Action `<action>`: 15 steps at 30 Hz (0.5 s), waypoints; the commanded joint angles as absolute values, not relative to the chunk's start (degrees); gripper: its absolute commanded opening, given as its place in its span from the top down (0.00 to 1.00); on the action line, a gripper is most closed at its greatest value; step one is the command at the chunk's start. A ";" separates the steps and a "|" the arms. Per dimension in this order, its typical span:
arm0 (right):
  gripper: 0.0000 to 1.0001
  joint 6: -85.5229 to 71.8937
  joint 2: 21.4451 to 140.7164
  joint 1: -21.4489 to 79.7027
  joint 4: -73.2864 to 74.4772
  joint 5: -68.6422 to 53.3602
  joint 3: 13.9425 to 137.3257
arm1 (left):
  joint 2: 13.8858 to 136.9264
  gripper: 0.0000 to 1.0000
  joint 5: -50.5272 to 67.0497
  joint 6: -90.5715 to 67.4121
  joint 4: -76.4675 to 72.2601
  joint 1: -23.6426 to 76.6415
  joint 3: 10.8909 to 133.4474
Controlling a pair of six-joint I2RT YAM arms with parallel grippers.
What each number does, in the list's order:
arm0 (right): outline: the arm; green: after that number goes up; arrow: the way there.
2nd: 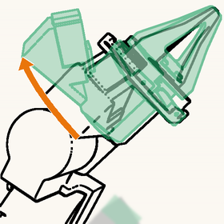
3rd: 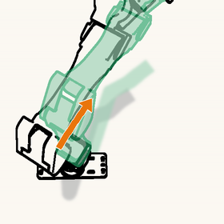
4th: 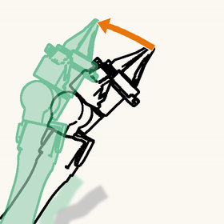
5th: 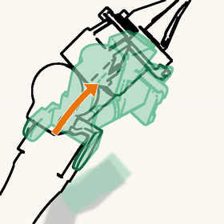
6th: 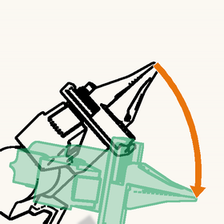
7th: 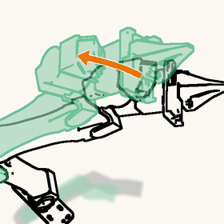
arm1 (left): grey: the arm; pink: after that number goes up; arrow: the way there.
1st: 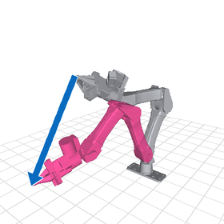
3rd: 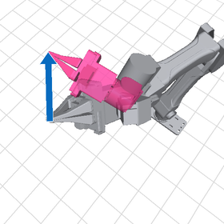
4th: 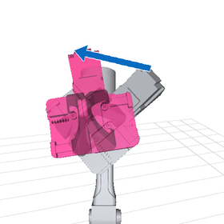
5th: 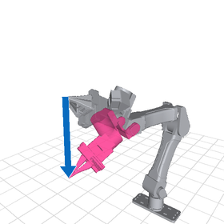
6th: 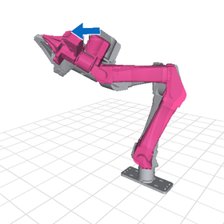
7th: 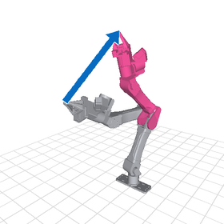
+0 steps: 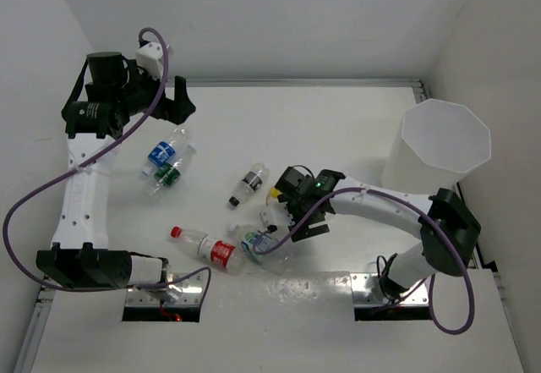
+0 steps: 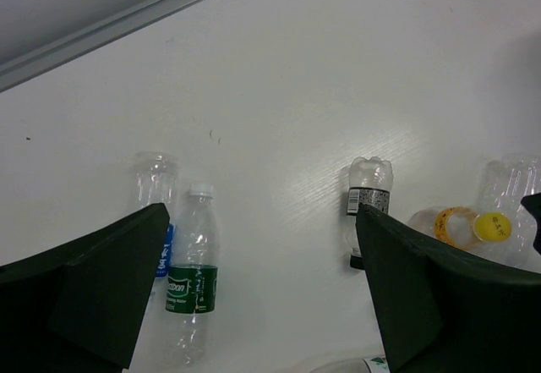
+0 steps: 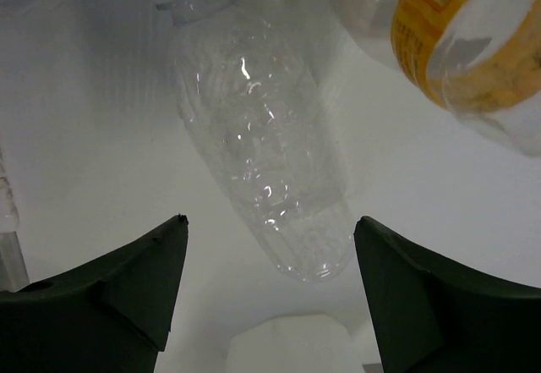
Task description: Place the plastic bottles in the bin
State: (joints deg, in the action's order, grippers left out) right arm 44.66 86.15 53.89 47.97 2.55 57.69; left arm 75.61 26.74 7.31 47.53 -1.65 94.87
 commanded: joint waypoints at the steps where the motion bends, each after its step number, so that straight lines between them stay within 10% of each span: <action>1: 0.21 47.90 87.79 55.89 41.84 4.74 56.78 | 74.27 0.00 26.89 8.17 46.32 -2.20 94.75; 15: 0.20 47.81 99.40 60.38 38.41 10.99 55.72 | 74.79 0.00 26.89 9.75 47.37 -2.20 93.60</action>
